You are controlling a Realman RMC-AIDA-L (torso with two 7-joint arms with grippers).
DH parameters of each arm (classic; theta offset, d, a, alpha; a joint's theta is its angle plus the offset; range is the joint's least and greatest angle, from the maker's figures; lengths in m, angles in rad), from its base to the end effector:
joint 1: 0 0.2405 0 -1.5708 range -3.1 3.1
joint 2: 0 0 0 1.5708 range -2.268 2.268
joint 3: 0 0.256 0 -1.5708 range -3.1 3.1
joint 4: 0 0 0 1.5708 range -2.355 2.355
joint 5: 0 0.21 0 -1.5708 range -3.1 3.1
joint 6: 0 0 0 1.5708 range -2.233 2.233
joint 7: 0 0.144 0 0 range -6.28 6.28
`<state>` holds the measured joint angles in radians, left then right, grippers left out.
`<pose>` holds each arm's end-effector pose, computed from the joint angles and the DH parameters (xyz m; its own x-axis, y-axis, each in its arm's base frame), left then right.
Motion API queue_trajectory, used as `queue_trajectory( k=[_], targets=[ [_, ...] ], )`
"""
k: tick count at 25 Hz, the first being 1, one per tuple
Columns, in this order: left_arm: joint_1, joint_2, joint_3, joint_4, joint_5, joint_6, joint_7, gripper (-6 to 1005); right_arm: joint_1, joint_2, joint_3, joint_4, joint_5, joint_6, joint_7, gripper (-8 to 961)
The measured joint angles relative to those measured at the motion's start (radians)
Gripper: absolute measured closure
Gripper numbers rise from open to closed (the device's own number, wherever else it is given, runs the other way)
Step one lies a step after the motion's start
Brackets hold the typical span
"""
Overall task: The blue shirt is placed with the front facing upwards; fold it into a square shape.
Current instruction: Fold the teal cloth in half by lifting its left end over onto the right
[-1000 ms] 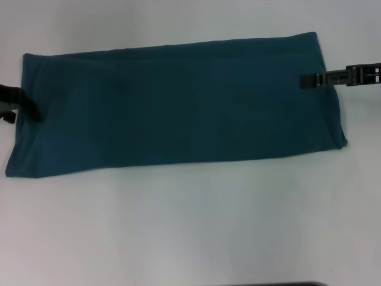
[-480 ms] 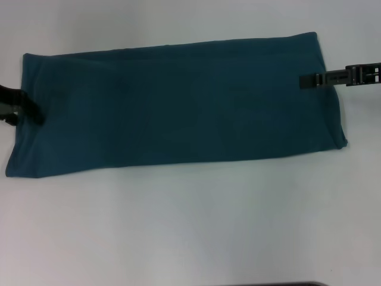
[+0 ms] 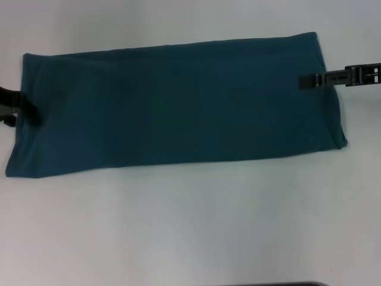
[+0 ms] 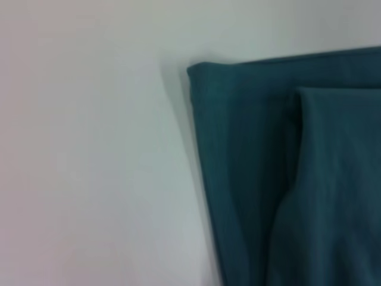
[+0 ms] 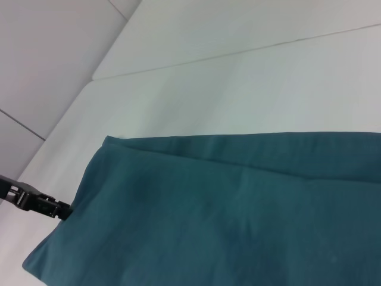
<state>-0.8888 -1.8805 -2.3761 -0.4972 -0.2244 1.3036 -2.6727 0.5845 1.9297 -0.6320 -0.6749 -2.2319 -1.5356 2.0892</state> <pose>-0.3022 0.4068 0.0555 0.1893 0.9810 0.0425 0.8203 -0.1342 -0.5559 0.2980 0.3534 0.0588 0.4355 -0.8188 -0.3741 -0.8913 -0.4503 -0.0520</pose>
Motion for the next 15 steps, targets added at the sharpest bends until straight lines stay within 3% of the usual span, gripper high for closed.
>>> queue_trajectory(
  k=[15],
  targets=[
    [-0.001, -0.003, 0.016, -0.001, 0.005, -0.007, -0.011, 455, 0.0, 0.0, 0.0, 0.0, 0.0, 0.001, 0.0, 37]
  ],
)
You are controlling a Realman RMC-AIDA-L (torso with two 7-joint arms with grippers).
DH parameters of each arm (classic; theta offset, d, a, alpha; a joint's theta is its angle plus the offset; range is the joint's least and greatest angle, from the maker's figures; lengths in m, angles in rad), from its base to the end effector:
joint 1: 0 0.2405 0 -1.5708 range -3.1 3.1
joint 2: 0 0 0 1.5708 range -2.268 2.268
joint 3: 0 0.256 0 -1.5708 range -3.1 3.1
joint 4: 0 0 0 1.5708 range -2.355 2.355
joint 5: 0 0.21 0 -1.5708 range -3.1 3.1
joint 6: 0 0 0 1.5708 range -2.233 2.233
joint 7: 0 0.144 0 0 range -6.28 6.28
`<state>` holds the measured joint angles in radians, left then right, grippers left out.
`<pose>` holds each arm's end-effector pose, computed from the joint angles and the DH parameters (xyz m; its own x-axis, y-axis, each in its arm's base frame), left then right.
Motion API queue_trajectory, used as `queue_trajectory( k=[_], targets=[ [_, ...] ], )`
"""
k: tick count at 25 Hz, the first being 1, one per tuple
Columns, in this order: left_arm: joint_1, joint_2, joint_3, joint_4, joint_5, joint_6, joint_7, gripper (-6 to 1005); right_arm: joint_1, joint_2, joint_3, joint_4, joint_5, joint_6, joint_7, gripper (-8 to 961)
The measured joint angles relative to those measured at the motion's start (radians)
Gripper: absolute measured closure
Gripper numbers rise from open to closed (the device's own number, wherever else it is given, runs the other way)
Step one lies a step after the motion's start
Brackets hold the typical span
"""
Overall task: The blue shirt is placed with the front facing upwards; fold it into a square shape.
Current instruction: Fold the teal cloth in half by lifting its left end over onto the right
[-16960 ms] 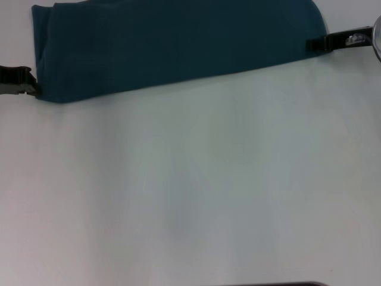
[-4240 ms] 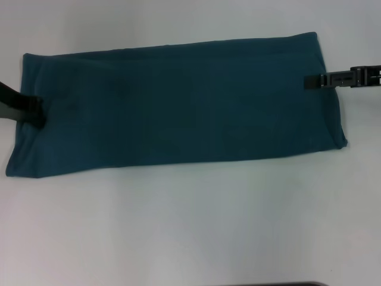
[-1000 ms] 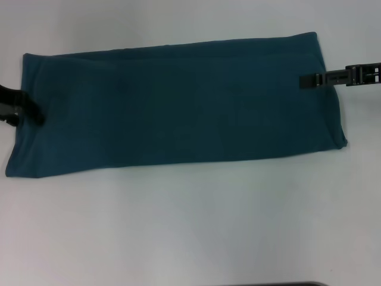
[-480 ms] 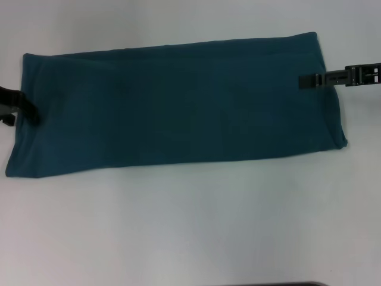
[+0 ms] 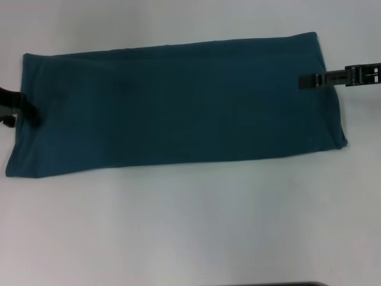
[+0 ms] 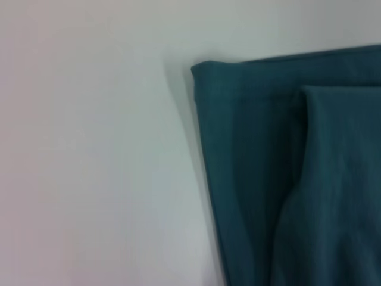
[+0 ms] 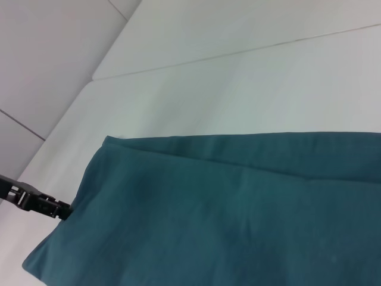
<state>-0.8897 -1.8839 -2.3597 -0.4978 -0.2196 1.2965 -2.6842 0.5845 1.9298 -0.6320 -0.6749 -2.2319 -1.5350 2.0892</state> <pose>-0.3023 0.4071 0.0541 0.1899 0.9811 0.0380 0.8117 -0.1351 -0.5682 0.2981 0.3535 0.0588 0.4354 -0.8187 -0.3743 -0.8914 -0.4502 -0.0523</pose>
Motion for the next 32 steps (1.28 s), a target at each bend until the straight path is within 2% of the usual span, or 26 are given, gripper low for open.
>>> queue_trajectory(
  k=[32],
  targets=[
    [-0.03, 0.001, -0.01, 0.026, -0.01, 0.038, 0.01, 474, 0.005, -0.007, 0.0, -0.001, 0.0, 0.005, -0.002, 37]
  ],
)
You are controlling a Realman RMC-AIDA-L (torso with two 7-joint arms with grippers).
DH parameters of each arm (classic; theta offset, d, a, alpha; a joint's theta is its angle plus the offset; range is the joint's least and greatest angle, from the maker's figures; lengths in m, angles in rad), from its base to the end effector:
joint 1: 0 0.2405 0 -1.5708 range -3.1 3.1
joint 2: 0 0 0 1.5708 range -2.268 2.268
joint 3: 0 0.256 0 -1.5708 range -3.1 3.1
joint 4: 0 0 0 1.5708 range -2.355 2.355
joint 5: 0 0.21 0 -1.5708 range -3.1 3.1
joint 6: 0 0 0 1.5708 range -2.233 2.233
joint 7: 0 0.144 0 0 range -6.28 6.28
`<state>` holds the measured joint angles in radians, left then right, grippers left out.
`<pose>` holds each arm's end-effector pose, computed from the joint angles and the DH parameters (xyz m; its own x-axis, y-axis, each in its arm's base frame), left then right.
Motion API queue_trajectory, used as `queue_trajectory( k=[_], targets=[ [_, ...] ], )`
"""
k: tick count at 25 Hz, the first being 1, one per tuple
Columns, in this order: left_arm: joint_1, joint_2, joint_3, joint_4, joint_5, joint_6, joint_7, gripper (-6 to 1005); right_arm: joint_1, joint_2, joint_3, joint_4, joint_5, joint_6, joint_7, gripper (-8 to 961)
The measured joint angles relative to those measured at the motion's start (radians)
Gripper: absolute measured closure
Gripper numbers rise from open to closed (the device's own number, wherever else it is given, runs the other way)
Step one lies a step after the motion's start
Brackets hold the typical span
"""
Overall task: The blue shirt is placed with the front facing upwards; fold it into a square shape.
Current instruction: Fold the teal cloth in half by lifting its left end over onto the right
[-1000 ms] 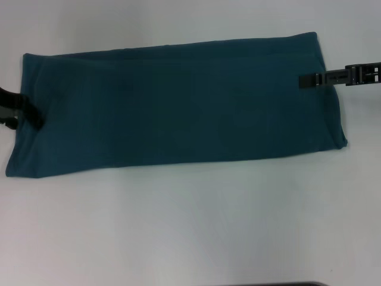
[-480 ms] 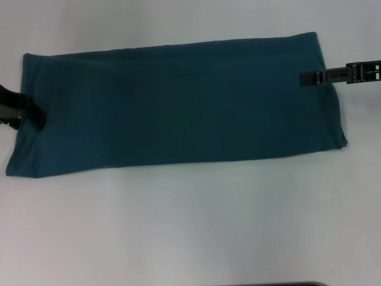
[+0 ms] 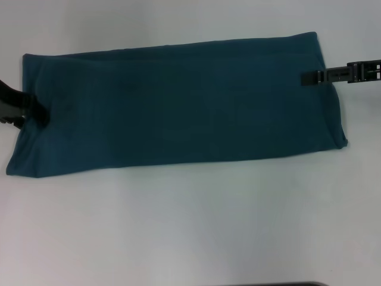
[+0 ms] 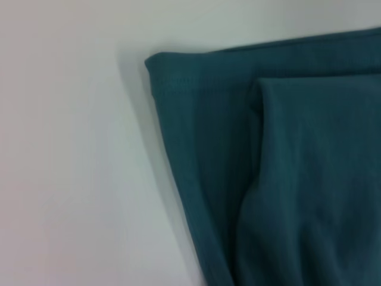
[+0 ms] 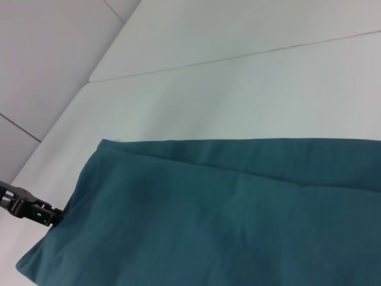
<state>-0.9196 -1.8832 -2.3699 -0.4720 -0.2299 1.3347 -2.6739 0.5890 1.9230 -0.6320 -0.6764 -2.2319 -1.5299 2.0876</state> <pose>-0.2907 0.4070 0.0476 0.1893 0.9819 0.0005 0.8306 -0.1599 -0.5334 0.2978 0.3562 0.0622 0.4433 -0.8130 -0.3776 -0.8885 -0.4543 -0.0650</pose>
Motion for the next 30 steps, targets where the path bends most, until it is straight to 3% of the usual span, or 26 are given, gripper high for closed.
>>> queue_trajectory(
  k=[17, 20, 30],
  targets=[
    [0.003, -0.003, 0.007, -0.005, 0.007, -0.022, -0.007, 484, 0.002, 0.001, 0.0, 0.0, 0.0, 0.0, 0.0, 38],
    [0.003, -0.004, 0.007, -0.005, 0.008, -0.022, -0.007, 652, 0.002, 0.001, 0.0, 0.0, 0.0, 0.0, 0.0, 38],
    [0.005, -0.005, 0.011, -0.003, 0.009, -0.031, -0.006, 677, 0.002, 0.001, 0.0, -0.004, 0.0, -0.002, 0.0, 37]
  ],
)
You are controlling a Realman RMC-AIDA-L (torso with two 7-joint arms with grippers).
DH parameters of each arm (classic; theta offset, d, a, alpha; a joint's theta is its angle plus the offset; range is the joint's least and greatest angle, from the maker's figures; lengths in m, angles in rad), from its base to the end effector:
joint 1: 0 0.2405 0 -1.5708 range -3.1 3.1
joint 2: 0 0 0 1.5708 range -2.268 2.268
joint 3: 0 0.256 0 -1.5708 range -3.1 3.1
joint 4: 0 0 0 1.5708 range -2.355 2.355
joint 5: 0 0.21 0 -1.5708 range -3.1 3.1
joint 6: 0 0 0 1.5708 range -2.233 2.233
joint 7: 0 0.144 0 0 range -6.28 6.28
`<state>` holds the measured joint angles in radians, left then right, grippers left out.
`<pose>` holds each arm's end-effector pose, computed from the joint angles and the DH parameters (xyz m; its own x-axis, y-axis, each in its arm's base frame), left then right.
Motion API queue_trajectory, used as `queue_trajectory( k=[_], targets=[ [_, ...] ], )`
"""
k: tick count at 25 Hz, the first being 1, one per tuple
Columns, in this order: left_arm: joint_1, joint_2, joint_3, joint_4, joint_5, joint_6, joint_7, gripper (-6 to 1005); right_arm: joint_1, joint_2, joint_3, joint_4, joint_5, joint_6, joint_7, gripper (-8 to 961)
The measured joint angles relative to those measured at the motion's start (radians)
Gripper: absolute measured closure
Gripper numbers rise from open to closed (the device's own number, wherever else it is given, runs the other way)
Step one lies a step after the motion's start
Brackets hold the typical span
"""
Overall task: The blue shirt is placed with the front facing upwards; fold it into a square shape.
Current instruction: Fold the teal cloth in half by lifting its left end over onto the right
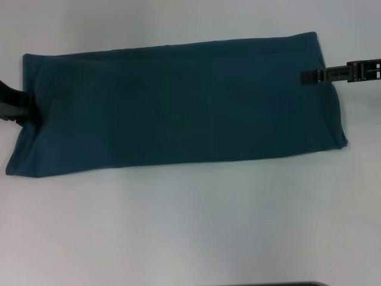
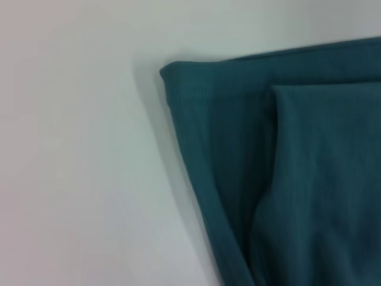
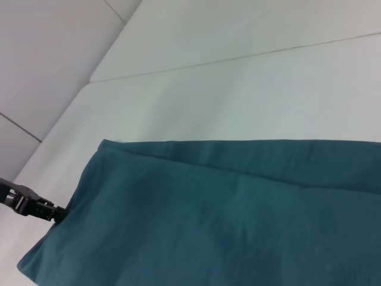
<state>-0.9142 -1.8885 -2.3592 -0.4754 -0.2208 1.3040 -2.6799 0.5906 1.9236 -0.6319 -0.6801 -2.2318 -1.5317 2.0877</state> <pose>-0.2941 0.4088 0.0472 0.1990 0.9799 0.0133 0.8167 -0.1583 -0.5549 0.2967 0.3569 0.0626 0.4468 -0.8109 -0.3778 -0.8866 -0.4579 -0.0657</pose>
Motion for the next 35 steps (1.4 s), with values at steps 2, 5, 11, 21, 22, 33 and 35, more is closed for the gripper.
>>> queue_trajectory(
  k=[2, 5, 11, 21, 22, 33, 35],
  targets=[
    [0.0, 0.0, 0.0, 0.002, 0.0, -0.003, 0.0, 696, 0.0, 0.0, 0.0, -0.001, 0.0, -0.001, 0.0, 37],
    [0.0, 0.0, 0.0, 0.003, 0.0, -0.003, 0.0, 724, 0.0, 0.0, 0.0, -0.002, 0.001, -0.001, 0.0, 37],
    [0.001, 0.0, 0.007, 0.0, 0.0, -0.004, 0.026, 781, 0.001, -0.001, 0.0, -0.004, 0.002, -0.003, 0.001, 38],
    [-0.012, -0.007, 0.052, -0.005, -0.003, 0.003, 0.015, 954, 0.006, -0.005, 0.004, -0.004, 0.002, -0.008, 0.0, 38],
    [-0.012, -0.007, 0.052, -0.005, -0.003, 0.004, 0.015, 958, 0.006, -0.005, 0.004, -0.004, 0.002, -0.008, 0.0, 37],
    [0.007, -0.012, 0.03, -0.116, -0.014, 0.087, 0.035, 972, 0.006, -0.002, 0.0, 0.003, 0.001, -0.001, -0.002, 37],
    [0.008, -0.013, 0.004, -0.144, -0.021, 0.121, 0.056, 972, 0.004, -0.001, 0.0, 0.003, 0.001, -0.001, -0.002, 37]
  ],
)
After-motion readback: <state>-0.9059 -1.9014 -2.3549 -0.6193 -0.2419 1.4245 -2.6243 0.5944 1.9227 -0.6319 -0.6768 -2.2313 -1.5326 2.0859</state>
